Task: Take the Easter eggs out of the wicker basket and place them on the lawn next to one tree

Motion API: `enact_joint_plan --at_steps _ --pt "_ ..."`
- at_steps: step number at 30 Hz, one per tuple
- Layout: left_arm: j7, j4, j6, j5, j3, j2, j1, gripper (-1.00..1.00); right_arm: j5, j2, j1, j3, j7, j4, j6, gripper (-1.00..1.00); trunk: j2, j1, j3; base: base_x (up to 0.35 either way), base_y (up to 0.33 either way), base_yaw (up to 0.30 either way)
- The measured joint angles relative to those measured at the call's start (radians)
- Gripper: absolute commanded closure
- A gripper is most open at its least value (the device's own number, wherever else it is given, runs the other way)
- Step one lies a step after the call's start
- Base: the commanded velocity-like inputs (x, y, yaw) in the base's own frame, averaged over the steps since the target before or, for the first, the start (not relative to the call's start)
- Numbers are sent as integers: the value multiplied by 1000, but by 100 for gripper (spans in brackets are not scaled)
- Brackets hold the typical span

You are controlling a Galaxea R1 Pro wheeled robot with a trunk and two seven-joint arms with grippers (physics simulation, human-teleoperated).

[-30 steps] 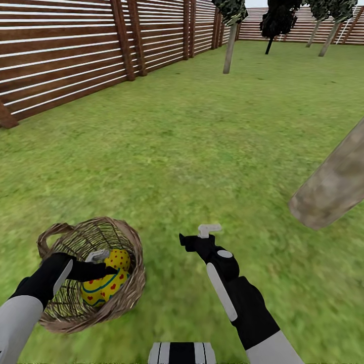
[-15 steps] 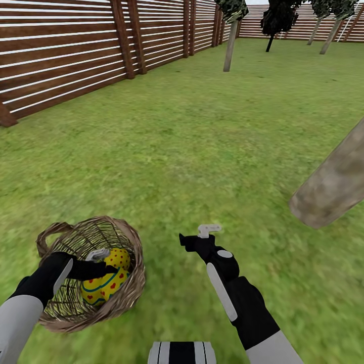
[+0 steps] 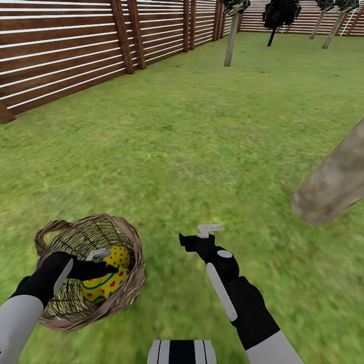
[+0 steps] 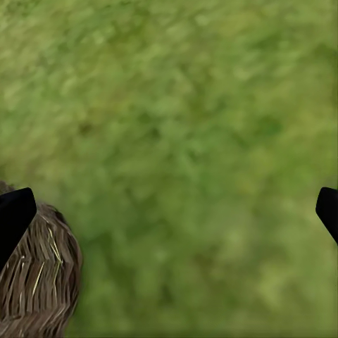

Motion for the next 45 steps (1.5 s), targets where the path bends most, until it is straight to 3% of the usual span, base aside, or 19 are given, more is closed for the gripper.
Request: enact_joint_plan --at_steps 24,27,40,45 --pt "-13 0 0 -1 -5 -3 0 -100 0 0 0 0 0 0 0 -100 0 1 -8 0 0 0" --pt "-13 0 0 -2 -5 -3 0 -100 0 0 0 0 0 0 0 -100 -1 2 -19 0 0 0" --pt "-21 -2 5 15 -8 -4 -1 -100 0 0 0 0 0 0 0 -100 -2 3 -31 0 0 0" --pt "-20 -23 3 6 -9 -6 0 -100 0 0 0 0 0 -1 0 -100 -2 4 -38 0 0 0"
